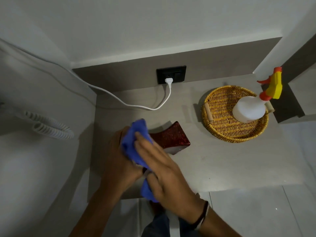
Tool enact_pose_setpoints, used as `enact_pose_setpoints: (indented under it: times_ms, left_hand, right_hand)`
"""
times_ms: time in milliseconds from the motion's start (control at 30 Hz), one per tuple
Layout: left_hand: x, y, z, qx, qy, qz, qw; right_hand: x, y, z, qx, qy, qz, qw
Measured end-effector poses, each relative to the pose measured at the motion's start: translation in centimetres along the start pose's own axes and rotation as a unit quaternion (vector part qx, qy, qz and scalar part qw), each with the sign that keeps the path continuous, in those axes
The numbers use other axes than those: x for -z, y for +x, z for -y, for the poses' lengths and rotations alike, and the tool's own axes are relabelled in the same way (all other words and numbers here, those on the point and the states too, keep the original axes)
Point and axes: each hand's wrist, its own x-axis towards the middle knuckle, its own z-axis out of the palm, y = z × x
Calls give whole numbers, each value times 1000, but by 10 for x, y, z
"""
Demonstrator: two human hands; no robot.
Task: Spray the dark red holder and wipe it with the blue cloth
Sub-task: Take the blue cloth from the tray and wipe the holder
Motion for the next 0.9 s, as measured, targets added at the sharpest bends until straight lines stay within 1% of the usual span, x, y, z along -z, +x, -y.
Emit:
enact_pose_setpoints:
  times_ms: [33, 67, 100, 133, 167, 200, 233, 267, 300, 333, 400, 433, 467, 533, 600, 633, 700, 800, 900]
  left_hand:
    - [0, -4, 1, 18, -10, -3, 1000]
    - [-2, -4, 4, 16, -16, 1, 1000]
    - [-3, -2, 10, 10, 10, 21, 1000]
    - [-5, 1, 14, 0, 37, 37, 999]
    - [-5, 4, 14, 16, 60, 50, 997]
    - [-4, 5, 13, 45, 70, 59, 995]
    - [-3, 5, 12, 65, 74, 62, 993]
    - [-3, 4, 10, 67, 77, 57, 993]
    - [-4, 3, 9, 68, 70, 53, 994]
    - [-4, 4, 9, 74, 61, 50, 994]
    - [-4, 10, 9, 123, -4, 53, 991]
    - [-2, 12, 12, 157, -56, 60, 984]
    - [-1, 15, 14, 186, -110, 70, 974]
    - [0, 19, 16, 227, -193, 91, 950]
    - [0, 23, 20, 251, -200, 107, 941]
    - [2, 26, 21, 259, -182, 120, 941]
    - [3, 27, 23, 252, -162, 161, 941]
    - [3, 21, 23, 160, -142, 209, 954]
    - [0, 13, 28, 91, -91, 215, 968]
  right_hand:
    - [-3, 0, 1, 36, -3, 3, 999]
    - [-2, -2, -5, 55, -23, 14, 998]
    - [4, -4, -16, 45, -49, 29, 997]
    - [14, -8, -32, 5, -70, 41, 997]
    - [27, -13, -48, -51, -81, 45, 994]
    - [40, -16, -64, -90, -104, 35, 990]
    - [50, -19, -79, -103, -155, 20, 982]
    - [59, -20, -92, -113, -196, 10, 974]
    - [65, -20, -99, -138, -196, -8, 971]
    - [69, -17, -104, -178, -175, -39, 968]
    - [71, -16, -105, -255, -98, -109, 956]
    - [70, -15, -103, -290, -29, -137, 947]
    - [71, -14, -100, -321, 64, -153, 932]
    - [71, -11, -94, -372, 236, -165, 883]
    - [73, -8, -89, -402, 316, -184, 840]
    - [73, -5, -88, -413, 333, -190, 826]
    - [77, 3, -87, -432, 340, -188, 814]
    - [85, 14, -89, -462, 326, -171, 806]
    - [88, 25, -92, -480, 319, -172, 799]
